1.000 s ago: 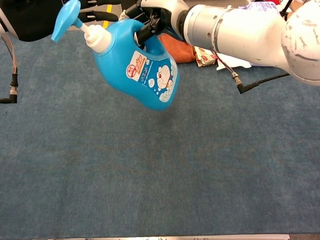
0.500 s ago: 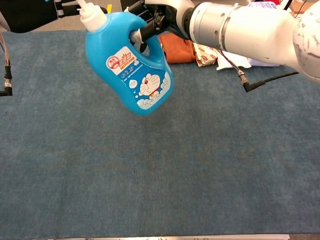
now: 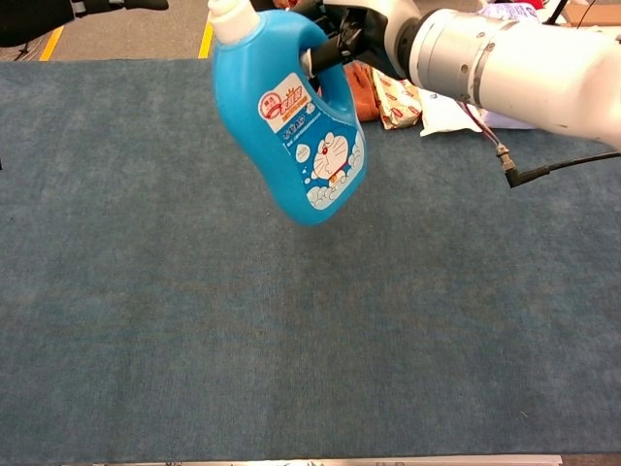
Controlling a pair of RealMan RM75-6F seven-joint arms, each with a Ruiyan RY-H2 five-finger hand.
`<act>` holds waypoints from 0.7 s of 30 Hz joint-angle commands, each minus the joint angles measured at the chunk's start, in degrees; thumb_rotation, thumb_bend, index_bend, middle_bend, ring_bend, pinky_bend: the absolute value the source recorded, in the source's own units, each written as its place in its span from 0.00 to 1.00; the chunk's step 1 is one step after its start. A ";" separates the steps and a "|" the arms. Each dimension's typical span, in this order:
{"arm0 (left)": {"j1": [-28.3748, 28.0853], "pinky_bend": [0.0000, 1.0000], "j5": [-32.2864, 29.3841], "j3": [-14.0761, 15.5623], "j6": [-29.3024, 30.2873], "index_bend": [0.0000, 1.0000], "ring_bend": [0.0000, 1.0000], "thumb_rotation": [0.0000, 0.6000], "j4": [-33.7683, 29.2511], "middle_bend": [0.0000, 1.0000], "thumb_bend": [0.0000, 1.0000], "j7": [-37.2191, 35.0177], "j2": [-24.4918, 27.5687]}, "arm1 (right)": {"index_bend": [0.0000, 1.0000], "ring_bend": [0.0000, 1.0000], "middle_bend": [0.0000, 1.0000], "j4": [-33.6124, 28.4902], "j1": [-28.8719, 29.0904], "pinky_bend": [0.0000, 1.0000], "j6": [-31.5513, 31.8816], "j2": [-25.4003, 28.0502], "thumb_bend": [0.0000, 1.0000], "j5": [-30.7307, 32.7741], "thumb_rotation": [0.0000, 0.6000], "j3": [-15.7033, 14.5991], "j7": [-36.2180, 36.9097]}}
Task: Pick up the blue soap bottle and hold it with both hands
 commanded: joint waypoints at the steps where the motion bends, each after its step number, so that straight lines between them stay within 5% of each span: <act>1: 0.91 0.24 -0.59 -0.14 0.47 0.24 0.12 0.35 0.12 0.21 0.31 2.13 0.46 | 0.70 0.47 0.57 -1.39 -2.72 0.53 1.32 1.03 0.56 -2.55 1.00 0.50 2.13; 3: 1.32 0.24 -0.73 -0.20 0.70 0.24 0.12 0.43 0.09 0.21 0.31 3.18 0.53 | 0.71 0.48 0.57 -2.11 -4.36 0.53 2.12 1.58 0.56 -4.19 1.00 0.71 3.30; 8: 1.99 0.24 0.06 0.62 0.10 0.24 0.12 0.95 0.94 0.21 0.31 8.43 0.89 | 0.72 0.49 0.58 -4.36 -9.58 0.54 4.20 3.49 0.56 -9.15 1.00 0.81 7.07; 14: 3.34 0.24 0.37 2.90 0.39 0.24 0.12 1.00 3.45 0.21 0.31 27.04 0.44 | 0.74 0.49 0.58 -6.92 -15.65 0.54 6.26 5.98 0.56 -15.69 1.00 0.59 11.88; 21: 8.14 0.24 -1.90 4.57 7.64 0.26 0.12 1.00 3.24 0.21 0.31 50.50 -2.74 | 0.74 0.49 0.58 -8.18 -21.10 0.54 8.00 7.52 0.56 -22.49 1.00 -0.90 16.45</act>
